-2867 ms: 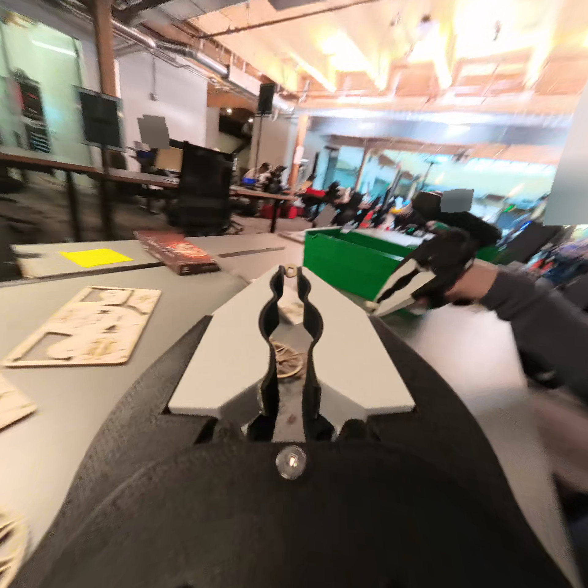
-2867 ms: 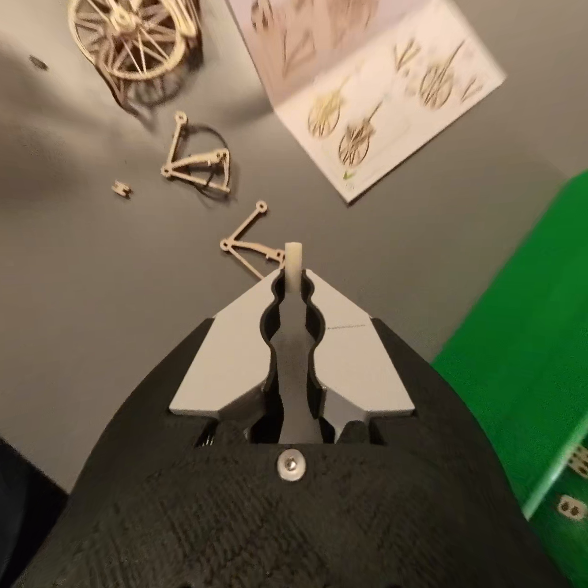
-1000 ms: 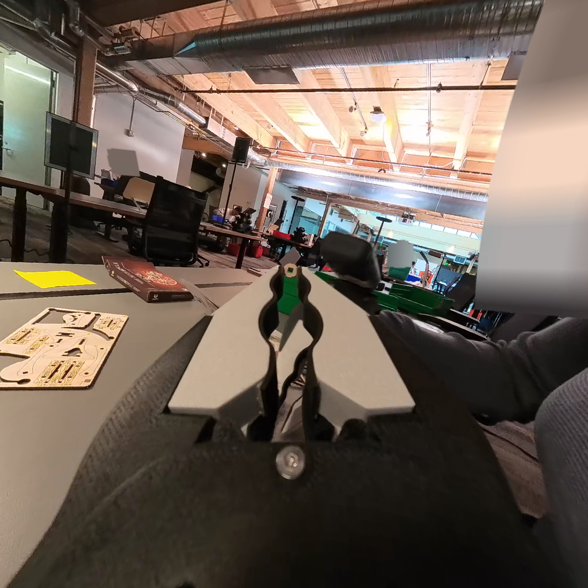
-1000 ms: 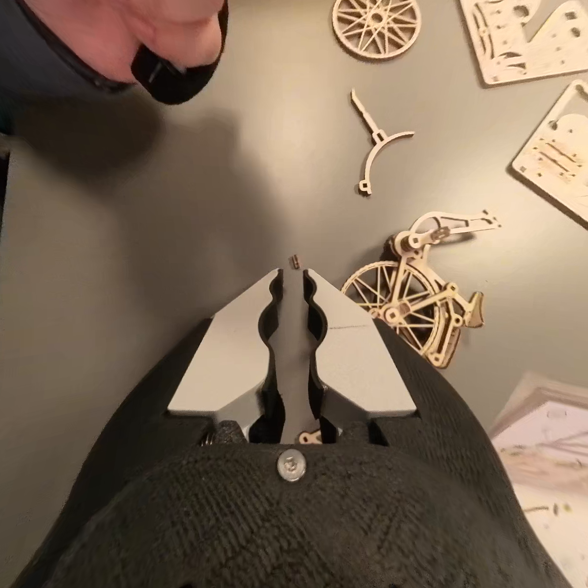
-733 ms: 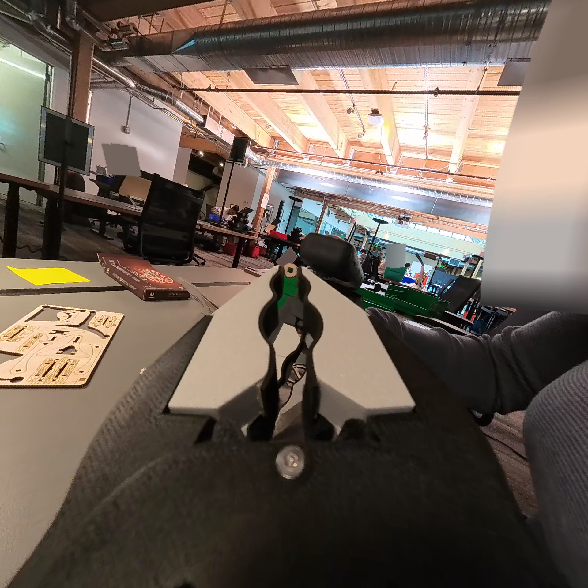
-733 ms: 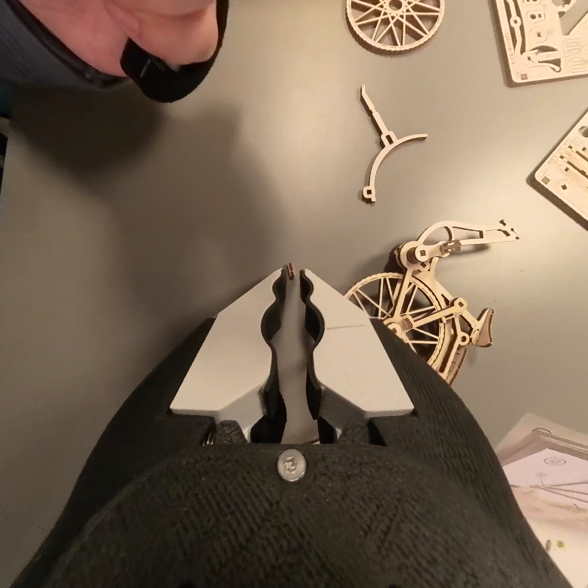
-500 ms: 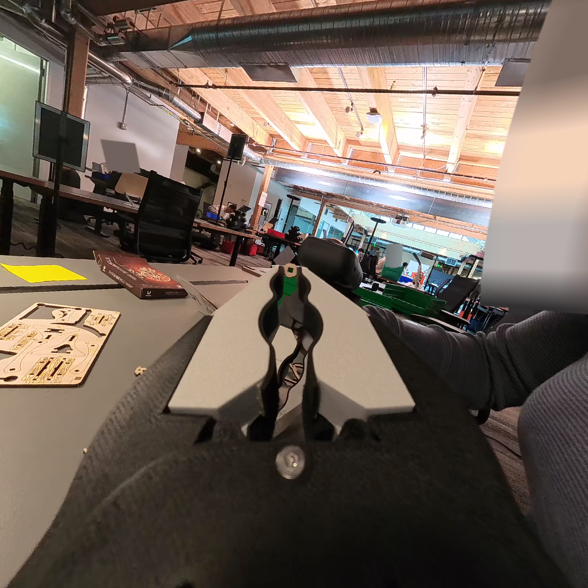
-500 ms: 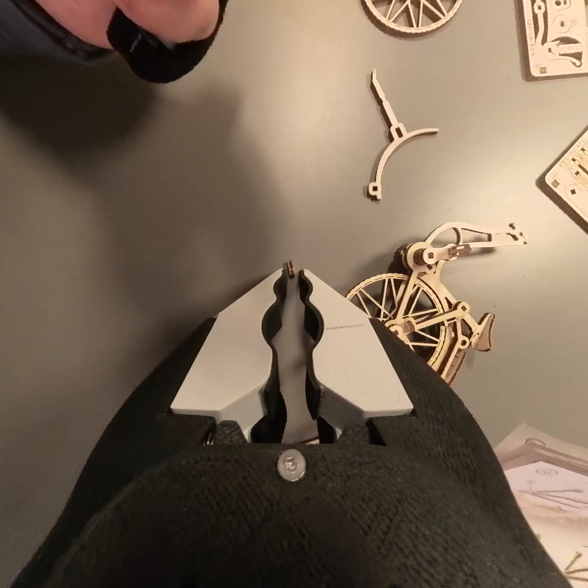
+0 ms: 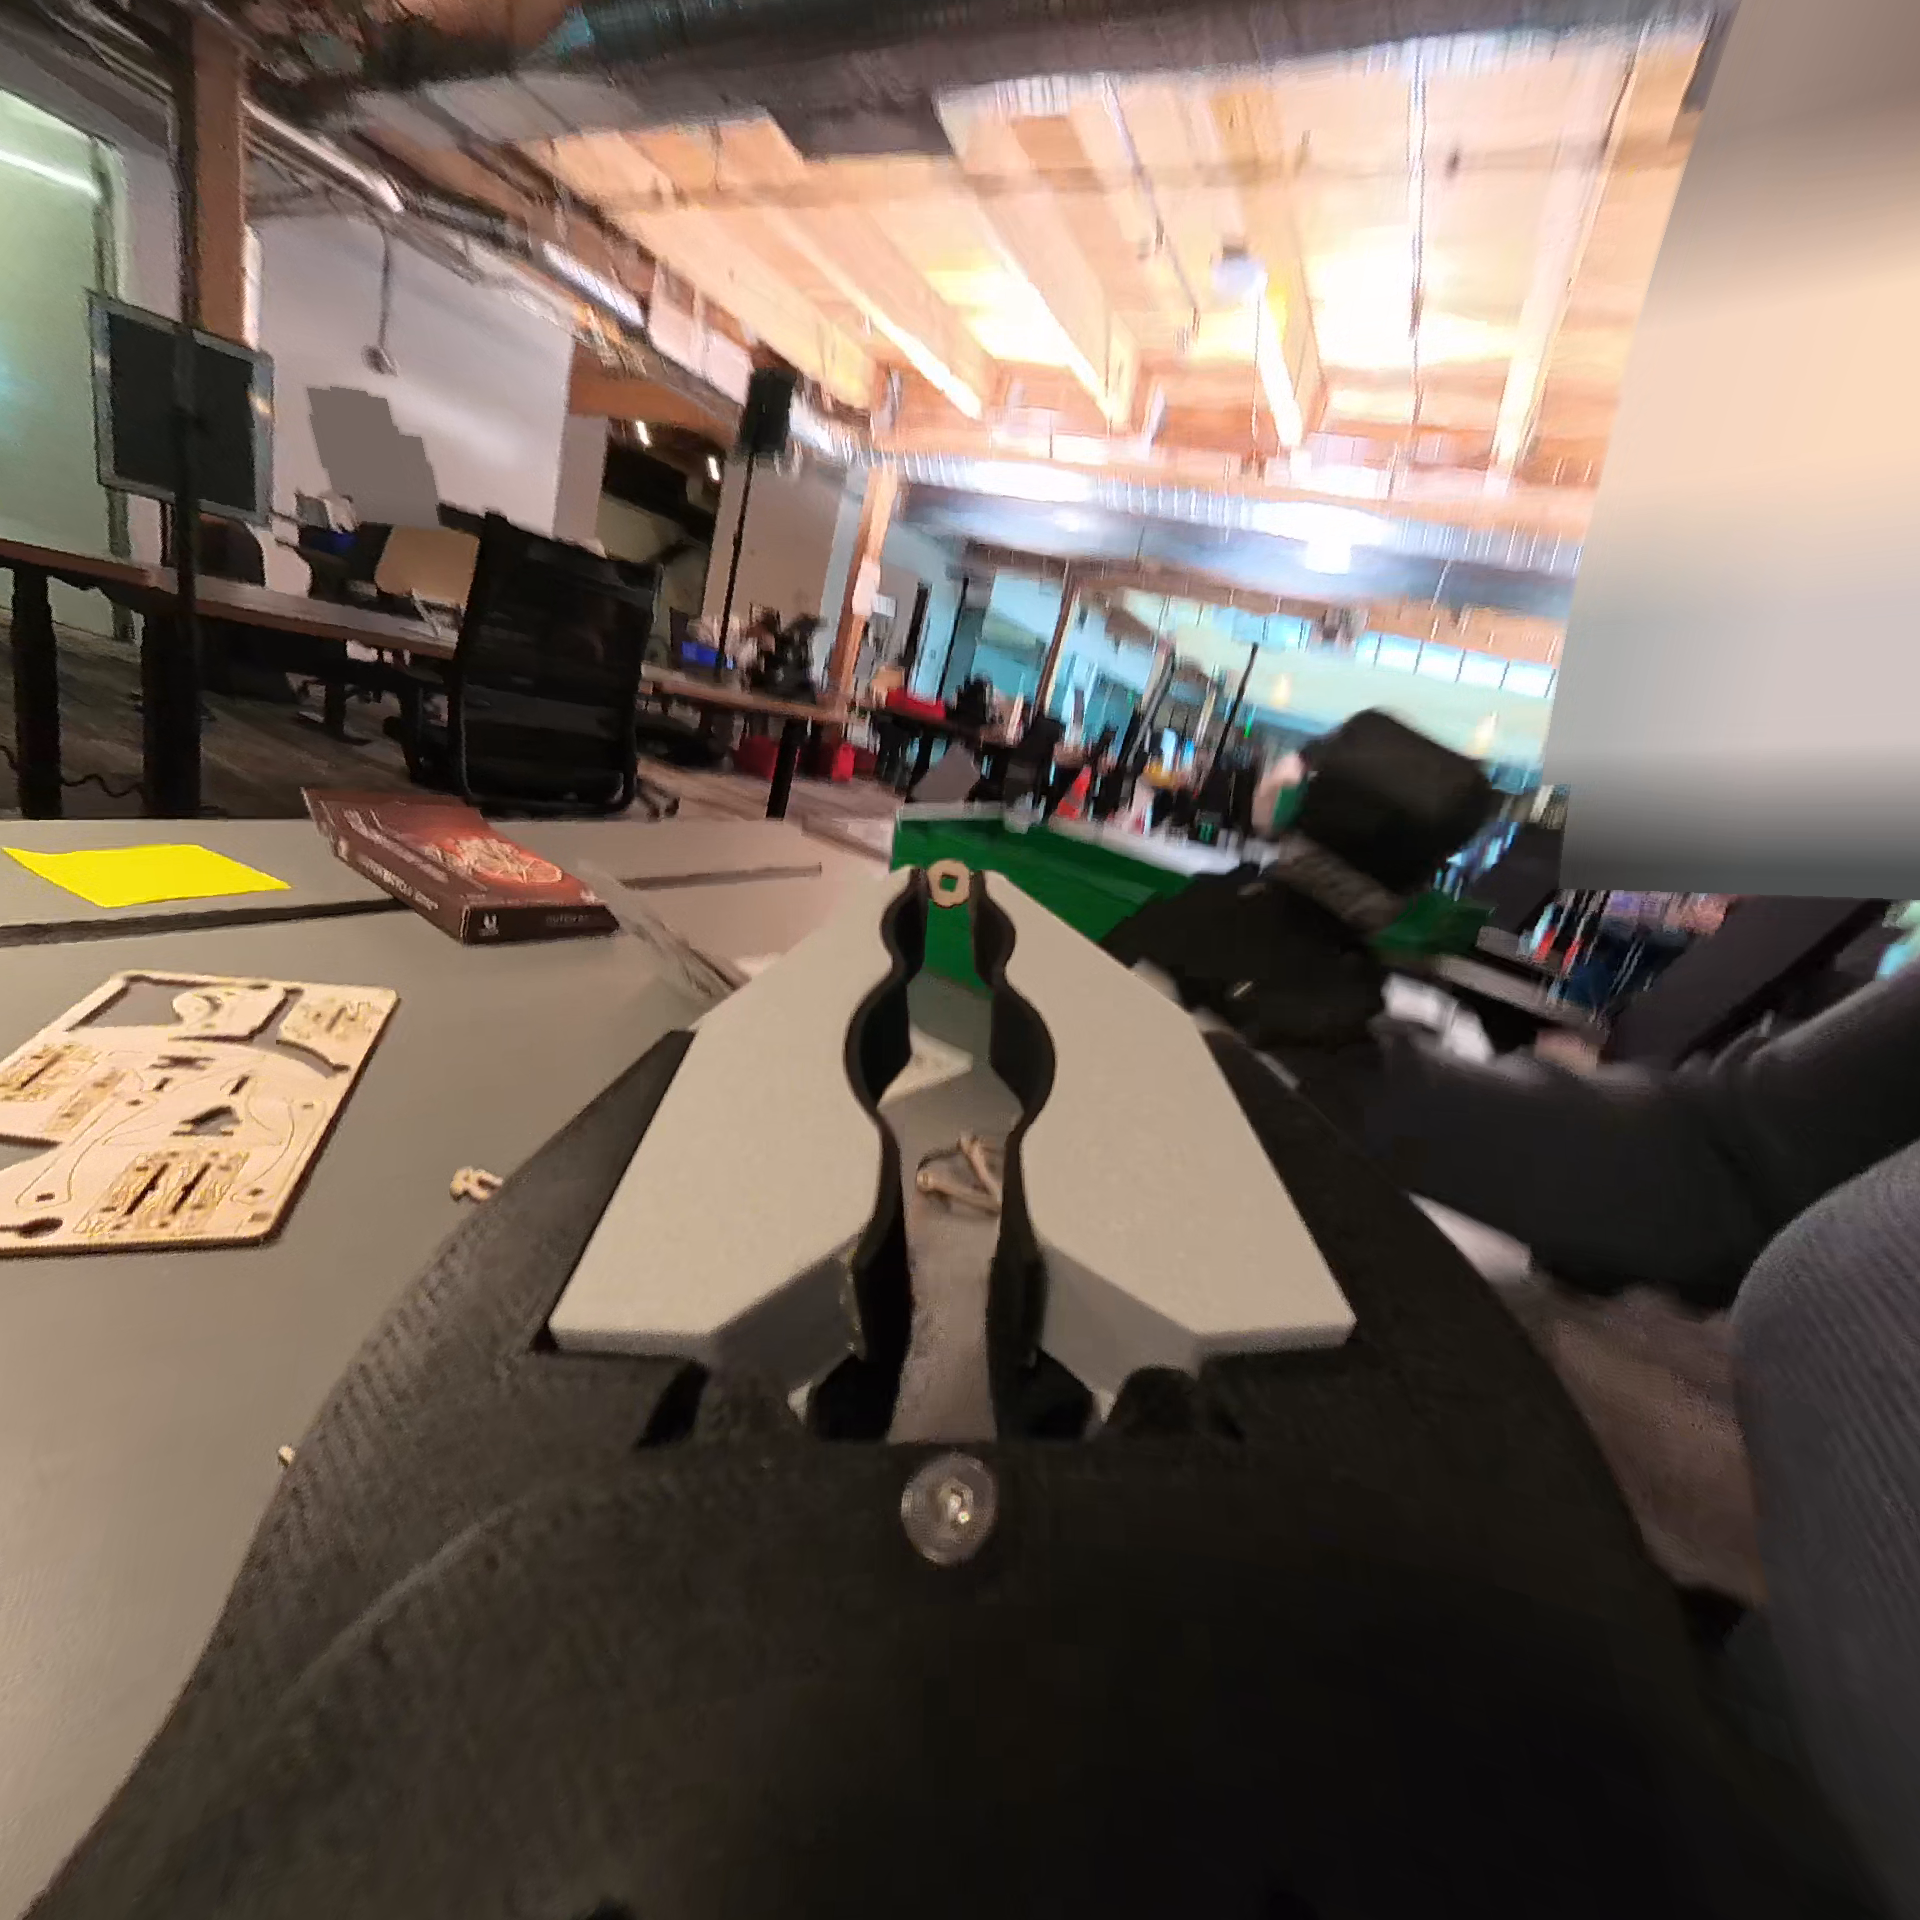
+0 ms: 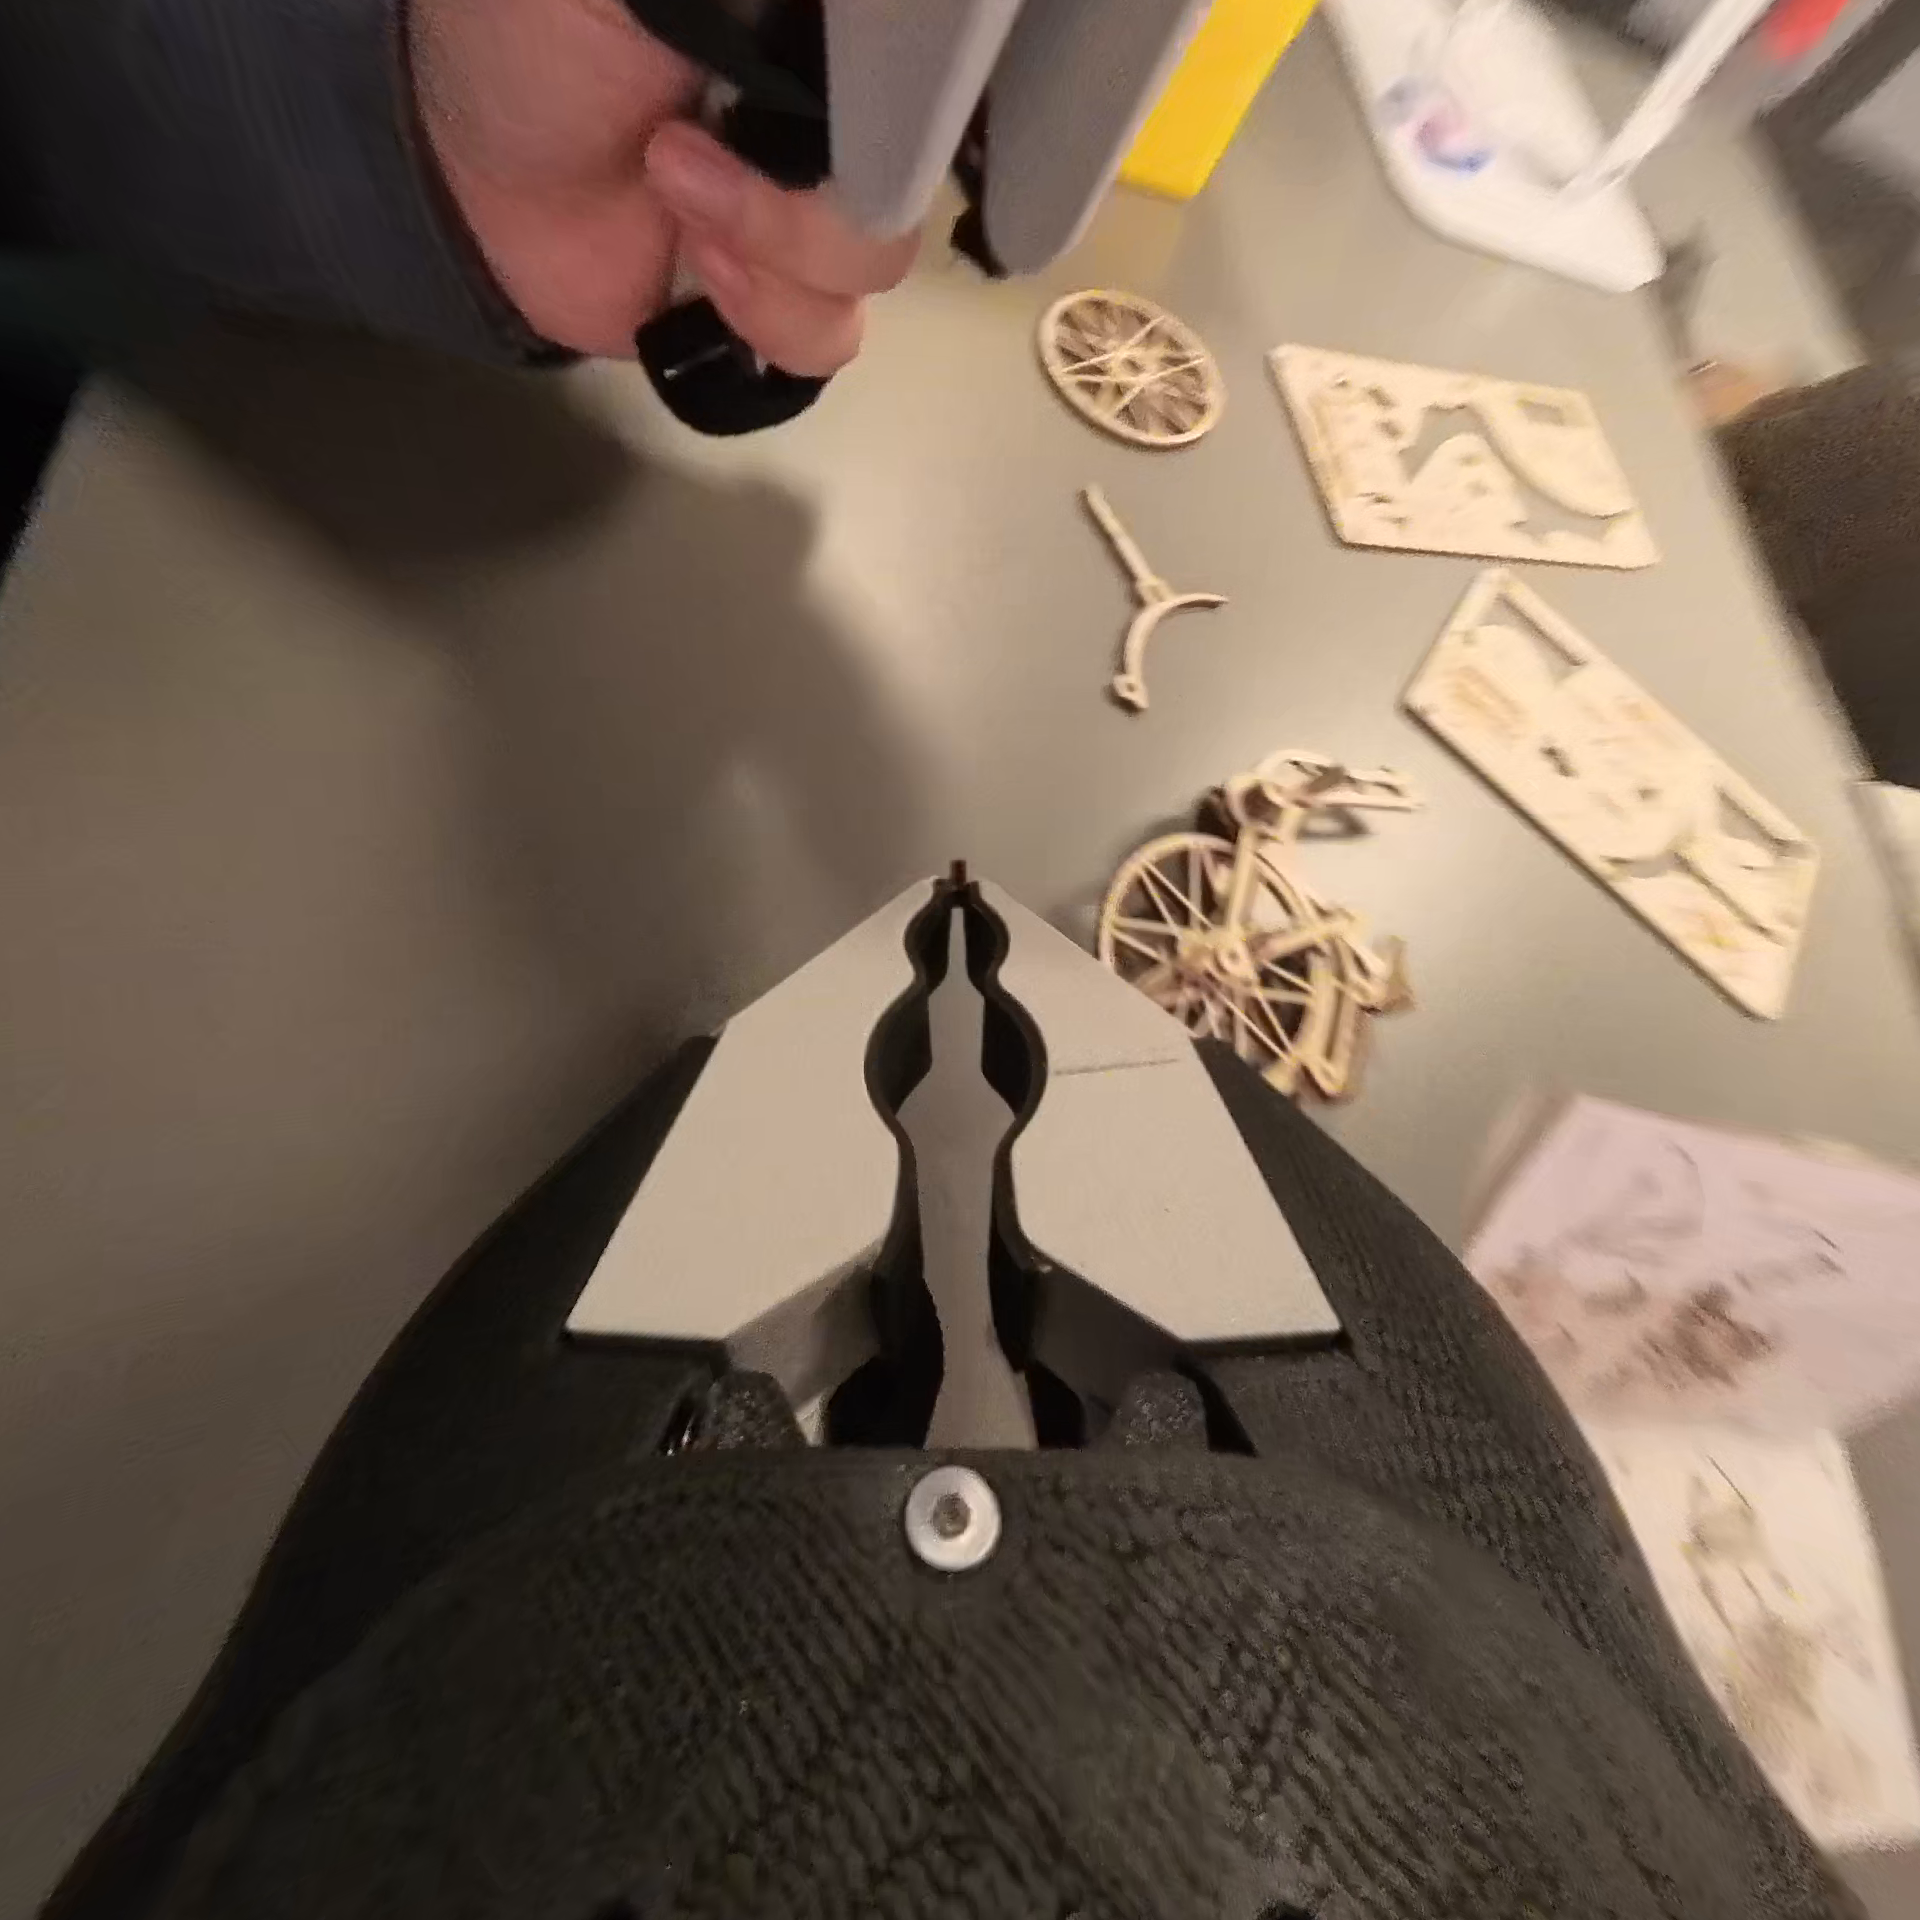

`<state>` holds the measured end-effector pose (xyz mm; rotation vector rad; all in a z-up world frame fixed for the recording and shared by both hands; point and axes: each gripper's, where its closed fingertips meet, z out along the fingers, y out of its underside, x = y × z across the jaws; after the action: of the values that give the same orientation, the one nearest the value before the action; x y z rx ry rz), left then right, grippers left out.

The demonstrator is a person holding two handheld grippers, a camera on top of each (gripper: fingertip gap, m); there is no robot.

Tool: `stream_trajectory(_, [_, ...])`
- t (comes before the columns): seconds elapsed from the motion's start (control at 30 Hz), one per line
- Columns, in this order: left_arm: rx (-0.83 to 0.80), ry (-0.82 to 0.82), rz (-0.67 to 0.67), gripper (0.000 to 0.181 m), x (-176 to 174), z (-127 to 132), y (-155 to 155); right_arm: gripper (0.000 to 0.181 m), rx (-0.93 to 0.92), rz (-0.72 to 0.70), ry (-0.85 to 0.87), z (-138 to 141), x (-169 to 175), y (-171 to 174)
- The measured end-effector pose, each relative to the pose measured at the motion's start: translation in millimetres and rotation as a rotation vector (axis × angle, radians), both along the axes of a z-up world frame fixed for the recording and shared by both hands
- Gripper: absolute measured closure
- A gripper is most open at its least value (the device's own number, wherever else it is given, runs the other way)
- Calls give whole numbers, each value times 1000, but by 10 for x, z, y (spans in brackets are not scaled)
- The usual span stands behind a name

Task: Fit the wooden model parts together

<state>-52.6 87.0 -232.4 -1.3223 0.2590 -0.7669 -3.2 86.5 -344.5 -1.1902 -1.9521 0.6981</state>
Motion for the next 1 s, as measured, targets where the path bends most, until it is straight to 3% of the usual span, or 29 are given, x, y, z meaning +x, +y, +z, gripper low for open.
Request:
stream_trajectory(0.23, [-44, 317, -81, 175, 658, -415, 62, 181, 203, -210, 334, 208, 669, 389])
stream_trajectory(0.37, [-59, 448, -102, 175, 902, -602, 136, 181, 337, -246, 438, 409, 825, 521])
stream_trajectory(0.47, [-88, 443, -193, 175, 1124, -649, 199, 181, 361, -258, 460, 416, 864, 577])
stream_trajectory(0.57, [-15, 477, -191, 175, 1248, -610, 313, 181, 314, -272, 504, 472, 898, 614])
stream_trajectory(0.77, [66, 450, -156, 175, 1300, -504, 537, 181, 221, -309, 546, 525, 949, 780])
stream_trajectory(1.0, [38, 348, -227, 175, 1333, -462, 644, 181, 201, -355, 566, 558, 970, 903])
